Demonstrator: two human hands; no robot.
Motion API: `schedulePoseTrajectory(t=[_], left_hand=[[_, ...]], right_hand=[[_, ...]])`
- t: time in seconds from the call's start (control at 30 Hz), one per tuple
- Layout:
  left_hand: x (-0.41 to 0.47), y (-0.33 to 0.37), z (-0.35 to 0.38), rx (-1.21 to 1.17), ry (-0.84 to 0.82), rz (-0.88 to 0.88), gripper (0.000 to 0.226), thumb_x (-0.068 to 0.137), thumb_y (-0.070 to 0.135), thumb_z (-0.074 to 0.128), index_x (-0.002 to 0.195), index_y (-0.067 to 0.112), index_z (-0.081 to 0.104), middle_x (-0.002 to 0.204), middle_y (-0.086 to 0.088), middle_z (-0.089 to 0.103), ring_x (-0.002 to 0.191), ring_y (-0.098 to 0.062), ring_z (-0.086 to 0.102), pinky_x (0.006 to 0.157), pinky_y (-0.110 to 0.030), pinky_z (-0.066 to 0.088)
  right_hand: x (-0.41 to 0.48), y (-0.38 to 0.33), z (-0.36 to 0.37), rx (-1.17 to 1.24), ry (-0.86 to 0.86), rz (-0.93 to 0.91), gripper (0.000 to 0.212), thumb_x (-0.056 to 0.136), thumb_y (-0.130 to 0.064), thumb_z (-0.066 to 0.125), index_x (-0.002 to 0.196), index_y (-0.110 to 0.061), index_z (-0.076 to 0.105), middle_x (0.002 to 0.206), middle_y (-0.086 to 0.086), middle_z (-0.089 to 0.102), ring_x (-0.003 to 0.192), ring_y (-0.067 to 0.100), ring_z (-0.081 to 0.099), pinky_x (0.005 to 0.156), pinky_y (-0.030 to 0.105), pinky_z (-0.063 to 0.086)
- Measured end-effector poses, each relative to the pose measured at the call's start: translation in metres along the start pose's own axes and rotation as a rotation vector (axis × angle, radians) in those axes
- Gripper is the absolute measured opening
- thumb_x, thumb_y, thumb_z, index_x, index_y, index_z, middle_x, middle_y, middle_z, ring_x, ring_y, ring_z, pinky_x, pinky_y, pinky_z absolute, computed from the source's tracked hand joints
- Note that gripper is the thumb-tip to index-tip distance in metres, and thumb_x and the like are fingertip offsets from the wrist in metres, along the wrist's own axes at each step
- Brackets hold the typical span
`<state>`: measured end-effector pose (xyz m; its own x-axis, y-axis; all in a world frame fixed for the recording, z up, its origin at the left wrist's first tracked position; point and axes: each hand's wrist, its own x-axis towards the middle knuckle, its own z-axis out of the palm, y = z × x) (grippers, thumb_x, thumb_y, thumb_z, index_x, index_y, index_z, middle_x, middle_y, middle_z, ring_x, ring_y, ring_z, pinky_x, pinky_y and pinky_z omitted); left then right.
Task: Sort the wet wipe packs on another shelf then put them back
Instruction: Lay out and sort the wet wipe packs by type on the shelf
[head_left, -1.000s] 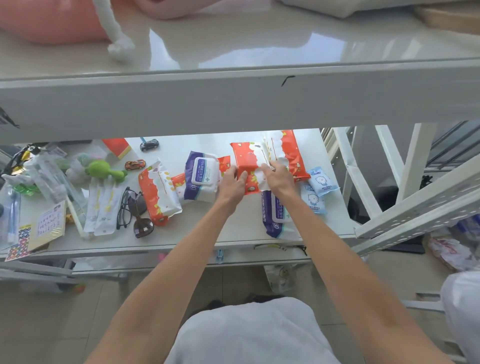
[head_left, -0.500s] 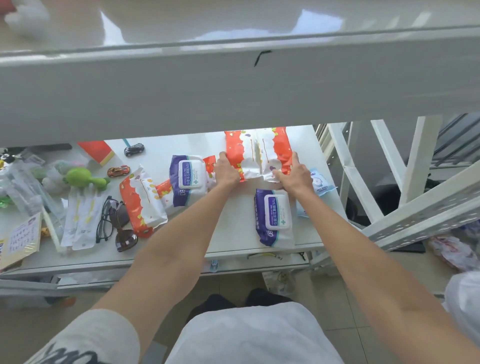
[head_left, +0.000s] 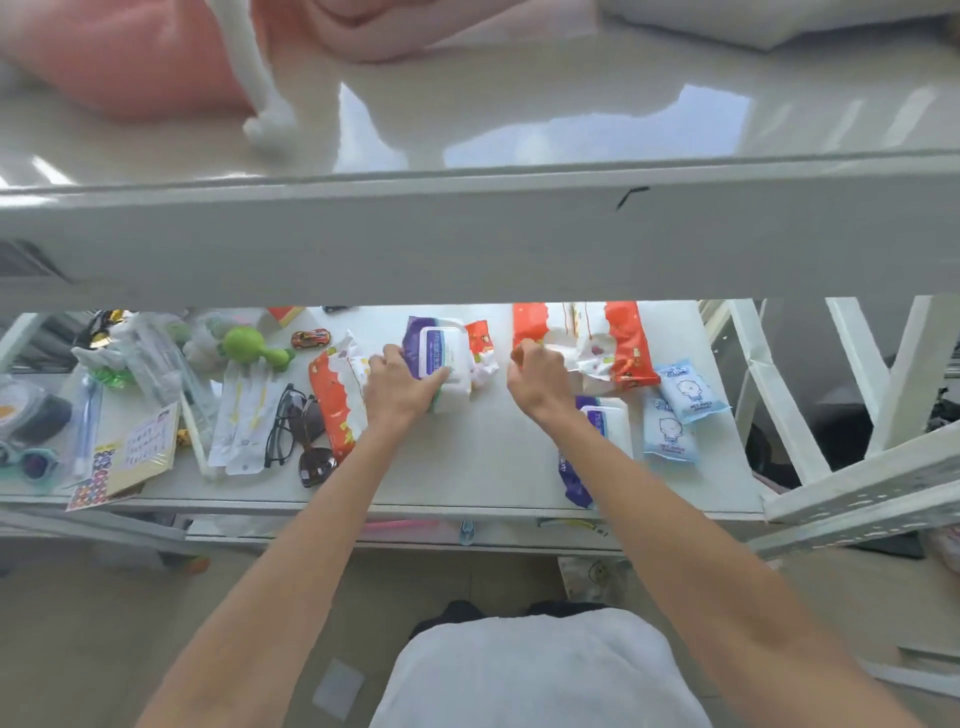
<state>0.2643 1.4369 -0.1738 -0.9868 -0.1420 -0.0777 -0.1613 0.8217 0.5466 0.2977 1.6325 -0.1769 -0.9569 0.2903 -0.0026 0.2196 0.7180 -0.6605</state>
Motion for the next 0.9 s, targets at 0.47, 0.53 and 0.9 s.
schedulePoseTrajectory(t=[0.47,0.53,0.9], left_hand=[[0.004,-0.008,-0.026,-0.675,-0.389,-0.298,0.043,0.075,0.018,0.092,0.11,0.005,0.071,0.097,-0.008,0.075,0.081,-0.021,0.072,0.056,-0.021,0.056],[0.006,-0.011,-0.031,-0.717,-0.387,-0.3,0.042,0.076,0.017,0.091,0.111,0.006,0.072,0.101,-0.009,0.074,0.085,-0.022,0.071,0.064,-0.023,0.056],[0.012,0.011,-0.012,-0.051,-0.206,0.018,0.068,0.083,0.025,0.077,0.14,0.003,0.047,0.138,-0.018,0.051,0.13,-0.036,0.049,0.103,-0.04,0.043]], right_hand=[[0.045,-0.038,0.034,0.168,-0.169,0.318,0.026,0.094,-0.018,0.058,0.116,-0.004,0.062,0.112,0.014,0.068,0.105,0.031,0.063,0.084,0.037,0.051],[0.046,-0.037,0.012,0.23,-0.081,0.25,0.026,0.098,-0.015,0.048,0.12,-0.006,0.058,0.105,0.012,0.064,0.099,0.03,0.06,0.077,0.034,0.043],[0.065,-0.003,-0.087,0.34,0.067,0.22,0.011,0.082,-0.014,0.059,0.073,-0.02,0.061,0.07,-0.002,0.056,0.062,0.016,0.05,0.054,0.029,0.044]])
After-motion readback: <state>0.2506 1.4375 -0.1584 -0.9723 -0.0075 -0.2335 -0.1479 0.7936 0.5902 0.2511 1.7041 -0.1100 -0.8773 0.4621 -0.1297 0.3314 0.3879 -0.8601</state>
